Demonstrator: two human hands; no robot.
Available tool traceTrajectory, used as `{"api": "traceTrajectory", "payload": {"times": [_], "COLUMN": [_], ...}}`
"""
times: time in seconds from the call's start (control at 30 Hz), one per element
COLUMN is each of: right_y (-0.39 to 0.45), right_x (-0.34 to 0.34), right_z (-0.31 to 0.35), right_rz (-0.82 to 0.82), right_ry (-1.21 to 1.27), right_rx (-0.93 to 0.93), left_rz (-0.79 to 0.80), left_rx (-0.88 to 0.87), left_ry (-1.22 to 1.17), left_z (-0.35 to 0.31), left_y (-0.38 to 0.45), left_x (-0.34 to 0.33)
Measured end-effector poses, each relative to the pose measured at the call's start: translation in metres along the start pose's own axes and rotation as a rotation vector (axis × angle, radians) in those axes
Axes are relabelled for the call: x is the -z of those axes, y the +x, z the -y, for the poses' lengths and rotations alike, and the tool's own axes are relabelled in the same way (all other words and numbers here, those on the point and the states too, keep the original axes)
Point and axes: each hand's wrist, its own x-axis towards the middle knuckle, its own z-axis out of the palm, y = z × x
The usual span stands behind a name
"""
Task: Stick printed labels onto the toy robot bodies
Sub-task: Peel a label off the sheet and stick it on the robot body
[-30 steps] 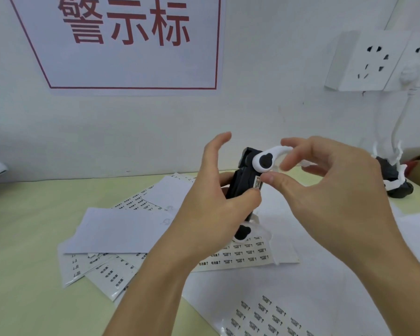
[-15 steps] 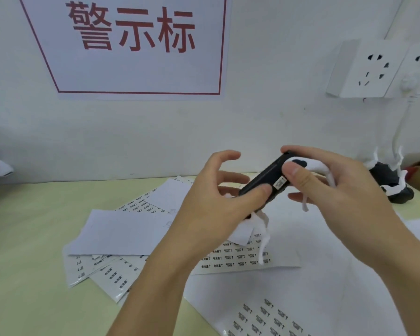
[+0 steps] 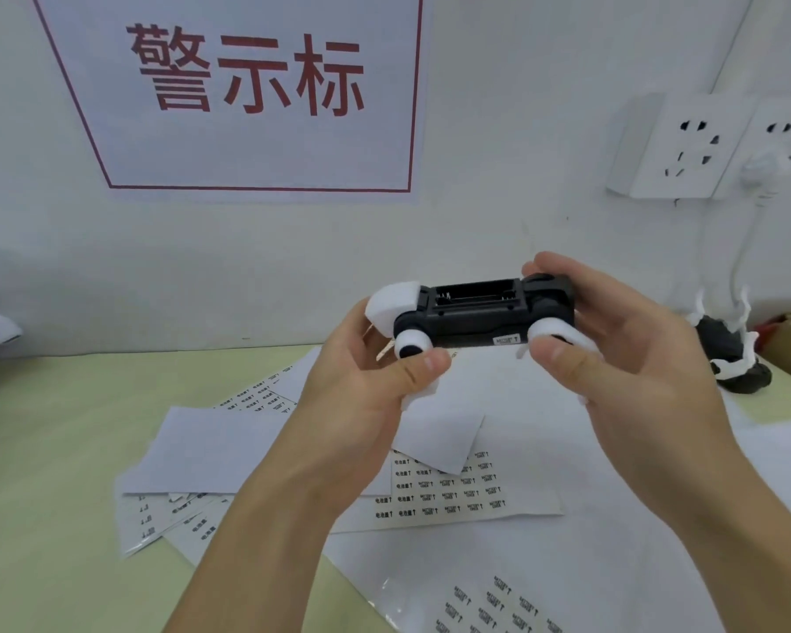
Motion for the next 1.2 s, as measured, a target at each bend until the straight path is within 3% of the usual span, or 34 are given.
{"api": "traceTrajectory", "payload": {"times": [0.17, 0.57, 0.73, 0.87, 1.2], "right_y": [0.001, 0.001, 0.002, 0.004, 0.006], "right_x": [0.007, 0.008, 0.012, 0.017, 0.022], "right_z": [0.002, -0.005, -0.016, -0.018, -0.019], "right_rz": [0.094, 0.137, 0.105, 0.119, 0.079], "right_ry": [-0.012, 0.031, 0.073, 0.111, 0.026], "right_rx": [0.041, -0.006, -0.056, -0.08, -0.148], "left_rz": [0.041, 0.041, 0.045, 0.036, -0.004], "left_rx": [-0.052, -0.09, -0.079, -0.019, -0.001], "left_ry": [-0.006, 0.048, 0.191, 0.153, 0.387], "left_z": [-0.001, -0.003, -0.008, -0.01, -0.013], "left_y": [0.001, 0.002, 0.001, 0.003, -0.001], "left_x": [0.004, 0.005, 0.001, 0.001, -0.001]}}
